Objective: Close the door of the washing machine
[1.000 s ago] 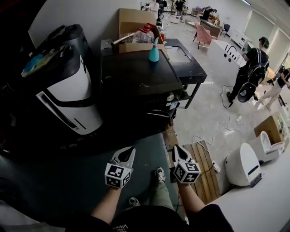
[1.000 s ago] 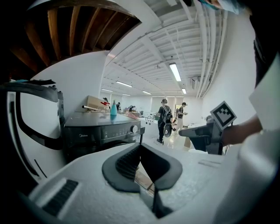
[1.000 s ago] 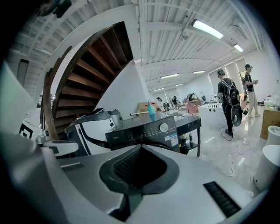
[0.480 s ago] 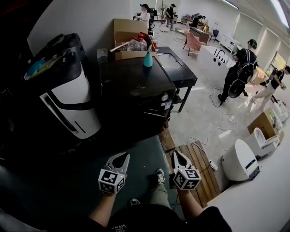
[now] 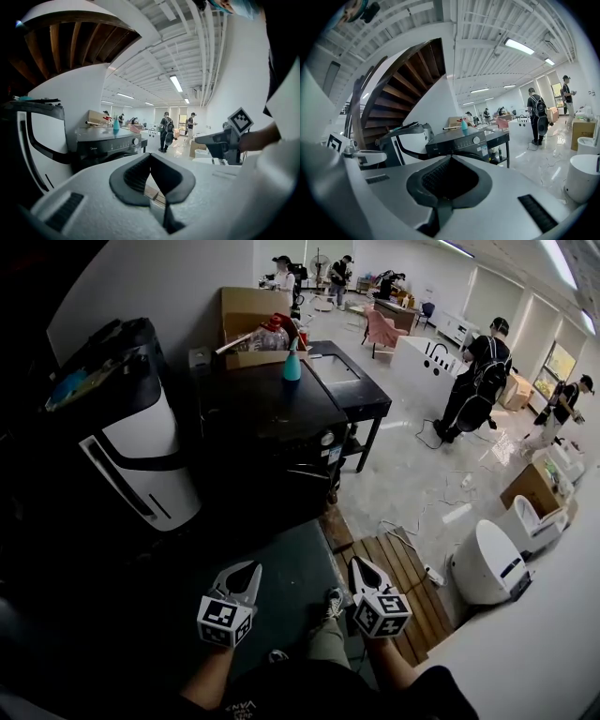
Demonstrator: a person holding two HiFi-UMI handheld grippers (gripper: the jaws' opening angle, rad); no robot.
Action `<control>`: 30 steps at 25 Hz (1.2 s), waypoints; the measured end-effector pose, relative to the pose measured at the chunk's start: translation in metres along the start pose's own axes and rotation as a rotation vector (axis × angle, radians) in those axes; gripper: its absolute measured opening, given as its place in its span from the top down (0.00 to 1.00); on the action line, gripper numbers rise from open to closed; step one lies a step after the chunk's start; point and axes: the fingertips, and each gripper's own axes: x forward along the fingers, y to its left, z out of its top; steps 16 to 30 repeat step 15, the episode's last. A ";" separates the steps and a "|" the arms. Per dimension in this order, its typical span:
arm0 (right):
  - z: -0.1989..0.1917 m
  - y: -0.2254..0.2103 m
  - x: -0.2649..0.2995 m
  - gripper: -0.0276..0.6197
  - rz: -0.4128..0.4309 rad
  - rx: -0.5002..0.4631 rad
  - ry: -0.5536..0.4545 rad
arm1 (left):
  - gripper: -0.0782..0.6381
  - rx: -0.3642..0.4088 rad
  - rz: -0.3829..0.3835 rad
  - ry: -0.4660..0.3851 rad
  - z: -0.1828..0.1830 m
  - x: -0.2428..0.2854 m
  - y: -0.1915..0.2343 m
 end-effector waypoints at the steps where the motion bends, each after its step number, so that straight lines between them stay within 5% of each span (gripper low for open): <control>1: -0.002 0.001 -0.003 0.95 0.002 -0.003 0.002 | 0.88 -0.001 -0.003 -0.006 0.002 -0.002 -0.002; 30: -0.007 0.003 -0.022 0.95 -0.015 -0.024 0.011 | 0.88 -0.012 0.020 -0.014 -0.005 -0.022 -0.006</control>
